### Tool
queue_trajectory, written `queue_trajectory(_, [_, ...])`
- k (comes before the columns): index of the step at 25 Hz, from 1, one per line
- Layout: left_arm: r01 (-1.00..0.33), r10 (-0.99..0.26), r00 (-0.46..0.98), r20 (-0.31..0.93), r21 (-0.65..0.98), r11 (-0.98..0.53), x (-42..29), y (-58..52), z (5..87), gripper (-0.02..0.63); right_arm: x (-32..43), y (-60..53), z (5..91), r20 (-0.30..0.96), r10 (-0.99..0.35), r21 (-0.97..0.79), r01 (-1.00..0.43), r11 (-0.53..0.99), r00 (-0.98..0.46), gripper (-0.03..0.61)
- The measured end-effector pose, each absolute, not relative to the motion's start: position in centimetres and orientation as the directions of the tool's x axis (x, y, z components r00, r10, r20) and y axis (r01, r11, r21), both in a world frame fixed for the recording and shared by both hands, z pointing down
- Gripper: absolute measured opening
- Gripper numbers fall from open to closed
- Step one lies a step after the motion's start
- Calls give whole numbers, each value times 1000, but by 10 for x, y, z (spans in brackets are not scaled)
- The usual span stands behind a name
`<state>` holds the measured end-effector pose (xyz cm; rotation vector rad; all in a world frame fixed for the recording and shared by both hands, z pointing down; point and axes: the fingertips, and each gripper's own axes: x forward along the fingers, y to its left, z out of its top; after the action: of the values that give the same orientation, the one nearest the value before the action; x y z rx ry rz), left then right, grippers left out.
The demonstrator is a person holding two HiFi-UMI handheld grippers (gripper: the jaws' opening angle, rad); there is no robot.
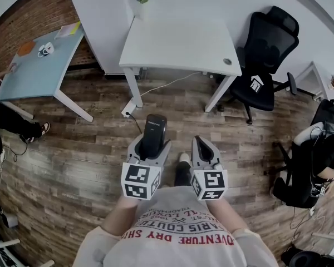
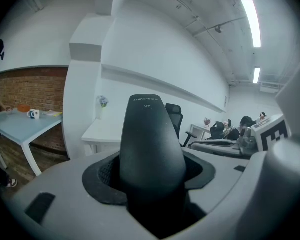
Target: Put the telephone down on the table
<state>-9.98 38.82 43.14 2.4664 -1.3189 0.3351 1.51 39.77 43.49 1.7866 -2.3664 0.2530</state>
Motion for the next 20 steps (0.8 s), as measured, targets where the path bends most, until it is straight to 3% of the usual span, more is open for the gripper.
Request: queue_trajectory(20, [-890, -813, 455, 364, 154, -429, -8, 213, 421, 302, 120, 205, 426, 240, -902, -107, -933, 342, -358, 17])
